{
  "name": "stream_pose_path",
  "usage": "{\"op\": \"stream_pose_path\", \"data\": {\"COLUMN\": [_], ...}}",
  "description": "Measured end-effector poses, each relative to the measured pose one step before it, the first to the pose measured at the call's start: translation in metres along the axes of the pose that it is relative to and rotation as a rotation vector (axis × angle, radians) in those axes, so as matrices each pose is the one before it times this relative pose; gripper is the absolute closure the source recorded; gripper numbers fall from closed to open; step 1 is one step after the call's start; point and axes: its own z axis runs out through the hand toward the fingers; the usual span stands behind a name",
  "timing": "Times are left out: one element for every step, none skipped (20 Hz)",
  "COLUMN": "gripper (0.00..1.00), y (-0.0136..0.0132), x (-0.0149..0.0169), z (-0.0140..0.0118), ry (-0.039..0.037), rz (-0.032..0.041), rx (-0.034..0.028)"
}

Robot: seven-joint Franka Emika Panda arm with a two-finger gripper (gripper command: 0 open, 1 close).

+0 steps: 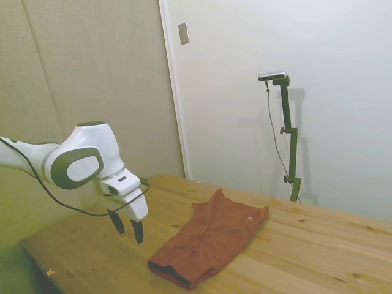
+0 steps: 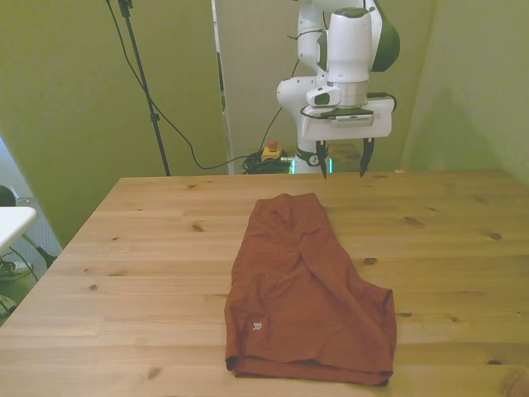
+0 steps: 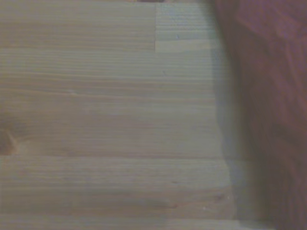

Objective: Unfold the shorts

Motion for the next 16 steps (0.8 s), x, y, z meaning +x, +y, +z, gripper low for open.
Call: {"op": "stream_pose_path", "data": {"gripper": [0.00,0.00,0.00,0.00,0.00,0.00,0.00,0.00,0.00,0.00,0.00,0.00,0.00,0.00,0.00,0.00], "y": [-0.00071,-0.00028,0.00284,0.00884,0.01197,0.01389,0.01384,0.01049,0.00741,0.00817,0.00653,0.00754,0.00904,0.00969,0.00852,0.00702], "x": [0.00062,0.00108,0.00529,0.01499,0.02025,0.02271,0.02245,0.01872,0.01334,0.01517,0.01111,0.01145,0.01248,0.01387,0.01364,0.01261], "z": [-0.00090,-0.00035,-0.00049,-0.00282,-0.00343,-0.00336,-0.00286,-0.00094,0.00135,0.00457,0.00465,0.00546,0.00482,0.00307,0.00114,0.00093], "ry": [0.00250,0.00549,0.00870,0.01756,0.00992,0.00236,-0.00048,-0.00613,-0.01590,-0.03226,-0.02652,-0.03584,-0.04264,-0.04485,-0.03641,-0.02575], "rz": [0.00025,0.00063,0.00692,0.01886,0.02471,0.02563,0.02373,0.01620,0.01225,0.01824,0.01173,0.01124,0.01040,0.00839,0.00921,0.01105], "rx": [0.00266,0.00504,0.00448,0.00952,0.00576,0.00853,0.00827,0.00447,-0.00012,0.00010,0.00231,0.01158,0.01681,0.02069,0.01537,0.00345]}}
